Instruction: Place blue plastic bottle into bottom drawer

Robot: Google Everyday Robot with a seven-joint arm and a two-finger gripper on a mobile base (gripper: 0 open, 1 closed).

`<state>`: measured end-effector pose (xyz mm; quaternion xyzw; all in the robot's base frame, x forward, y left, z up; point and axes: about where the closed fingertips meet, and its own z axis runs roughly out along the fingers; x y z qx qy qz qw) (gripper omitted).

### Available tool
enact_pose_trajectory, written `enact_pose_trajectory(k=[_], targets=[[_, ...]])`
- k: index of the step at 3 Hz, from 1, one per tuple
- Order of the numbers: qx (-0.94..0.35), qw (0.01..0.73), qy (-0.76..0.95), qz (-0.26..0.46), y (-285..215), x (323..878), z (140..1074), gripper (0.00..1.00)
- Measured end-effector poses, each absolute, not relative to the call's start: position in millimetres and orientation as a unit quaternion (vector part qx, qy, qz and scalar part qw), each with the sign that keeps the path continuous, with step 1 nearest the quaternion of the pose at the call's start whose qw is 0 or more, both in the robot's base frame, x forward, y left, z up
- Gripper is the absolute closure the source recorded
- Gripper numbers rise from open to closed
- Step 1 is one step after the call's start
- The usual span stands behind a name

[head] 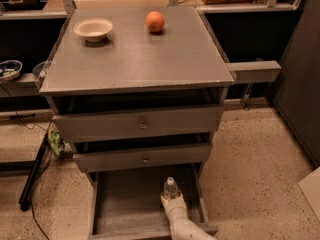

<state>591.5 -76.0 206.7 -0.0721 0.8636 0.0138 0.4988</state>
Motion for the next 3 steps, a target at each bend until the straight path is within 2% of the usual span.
enact_pose_trajectory(k=[3], targets=[[-0.01,0.506,0.862,0.001,-91.7,590.5,195.7,1.0]])
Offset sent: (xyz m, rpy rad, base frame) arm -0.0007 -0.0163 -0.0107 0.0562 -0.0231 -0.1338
